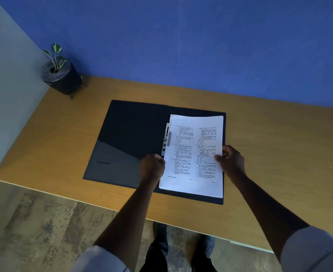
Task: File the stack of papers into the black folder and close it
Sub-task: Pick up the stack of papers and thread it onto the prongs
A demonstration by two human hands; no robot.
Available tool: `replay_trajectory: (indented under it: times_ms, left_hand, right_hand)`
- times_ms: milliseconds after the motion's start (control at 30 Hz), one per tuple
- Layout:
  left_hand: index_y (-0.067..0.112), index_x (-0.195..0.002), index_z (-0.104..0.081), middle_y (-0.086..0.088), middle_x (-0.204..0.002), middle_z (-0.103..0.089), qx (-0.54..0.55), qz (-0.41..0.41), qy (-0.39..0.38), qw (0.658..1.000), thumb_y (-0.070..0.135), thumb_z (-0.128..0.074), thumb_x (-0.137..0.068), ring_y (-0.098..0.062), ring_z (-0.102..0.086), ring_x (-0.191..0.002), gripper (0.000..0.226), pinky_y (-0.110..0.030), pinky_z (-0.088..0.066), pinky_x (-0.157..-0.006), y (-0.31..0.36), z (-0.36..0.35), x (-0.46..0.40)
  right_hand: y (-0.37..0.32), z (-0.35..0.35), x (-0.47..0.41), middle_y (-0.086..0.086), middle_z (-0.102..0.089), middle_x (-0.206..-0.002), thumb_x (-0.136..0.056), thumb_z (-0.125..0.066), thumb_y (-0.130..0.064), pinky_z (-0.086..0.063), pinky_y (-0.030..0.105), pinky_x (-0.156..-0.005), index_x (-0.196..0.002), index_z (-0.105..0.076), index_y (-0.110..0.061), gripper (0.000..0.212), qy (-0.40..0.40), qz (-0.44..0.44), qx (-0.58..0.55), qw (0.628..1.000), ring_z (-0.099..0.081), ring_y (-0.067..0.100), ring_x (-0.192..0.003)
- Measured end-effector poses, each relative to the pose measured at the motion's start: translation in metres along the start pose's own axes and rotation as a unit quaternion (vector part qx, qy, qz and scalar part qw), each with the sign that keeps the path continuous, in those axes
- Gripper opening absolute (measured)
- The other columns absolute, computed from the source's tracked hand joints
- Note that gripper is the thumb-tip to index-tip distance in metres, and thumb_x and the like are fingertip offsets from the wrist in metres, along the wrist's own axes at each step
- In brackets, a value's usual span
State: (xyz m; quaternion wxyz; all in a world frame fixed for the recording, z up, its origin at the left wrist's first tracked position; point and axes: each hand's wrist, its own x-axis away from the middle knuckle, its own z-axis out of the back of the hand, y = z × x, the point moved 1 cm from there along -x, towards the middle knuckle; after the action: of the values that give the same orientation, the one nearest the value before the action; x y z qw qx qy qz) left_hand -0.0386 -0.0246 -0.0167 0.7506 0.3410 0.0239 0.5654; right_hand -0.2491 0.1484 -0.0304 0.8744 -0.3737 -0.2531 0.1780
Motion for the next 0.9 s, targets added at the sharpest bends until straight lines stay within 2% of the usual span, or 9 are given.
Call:
replay_trajectory:
  times_ms: [167,333,567,667,900]
  left_hand:
    - [0.012,-0.089,-0.078,-0.006,-0.090,-0.077,-0.007,-0.007,0.015,1.000,0.017,-0.062,-0.088,-0.024,-0.072,-0.084,0.016,-0.024,-0.046,-0.064,0.0009,-0.0018,0.0017]
    - [0.012,-0.092,-0.078,-0.004,-0.089,-0.078,-0.014,-0.023,0.023,0.999,0.019,-0.062,-0.090,-0.020,-0.072,-0.080,0.018,-0.022,-0.043,-0.060,0.0007,-0.0008,0.0025]
    - [0.012,-0.093,-0.078,-0.005,-0.087,-0.077,-0.027,-0.027,0.036,0.999,0.019,-0.059,-0.090,-0.021,-0.071,-0.078,0.020,-0.023,-0.040,-0.057,0.0029,0.0005,0.0025]
    - [0.012,-0.092,-0.078,-0.006,-0.084,-0.077,-0.031,-0.026,0.045,0.998,0.019,-0.057,-0.091,-0.022,-0.070,-0.075,0.022,-0.023,-0.040,-0.056,0.0029,0.0009,0.0041]
    - [0.013,-0.092,-0.077,-0.003,-0.087,-0.077,-0.019,-0.029,0.050,0.998,0.020,-0.060,-0.091,-0.020,-0.071,-0.076,0.019,-0.024,-0.046,-0.058,0.0008,-0.0014,0.0055]
  right_hand:
    - [0.0042,-0.0087,-0.0020,0.005,-0.074,-0.101,-0.083,-0.076,-0.017,-0.046,0.027,-0.071,-0.110,-0.067,-0.013,0.028,0.050,0.036,0.086,0.994,-0.066,0.020,-0.082]
    - [0.0072,-0.0104,0.0016,0.004,-0.073,-0.095,-0.080,-0.079,-0.016,-0.042,0.025,-0.065,-0.105,-0.063,-0.013,0.030,0.075,0.040,0.096,0.992,-0.064,0.019,-0.077]
    - [0.0067,-0.0088,0.0014,0.001,-0.072,-0.092,-0.081,-0.078,-0.015,-0.047,0.026,-0.066,-0.108,-0.066,-0.014,0.030,0.080,0.047,0.089,0.992,-0.064,0.017,-0.076]
    - [0.0079,-0.0090,0.0017,-0.002,-0.072,-0.091,-0.081,-0.077,-0.014,-0.057,0.033,-0.067,-0.108,-0.066,-0.017,0.029,0.079,0.048,0.080,0.992,-0.067,0.018,-0.077]
    - [0.0083,-0.0100,0.0043,-0.001,-0.073,-0.095,-0.082,-0.075,-0.013,-0.060,0.038,-0.070,-0.110,-0.067,-0.018,0.030,0.081,0.049,0.075,0.993,-0.068,0.018,-0.080]
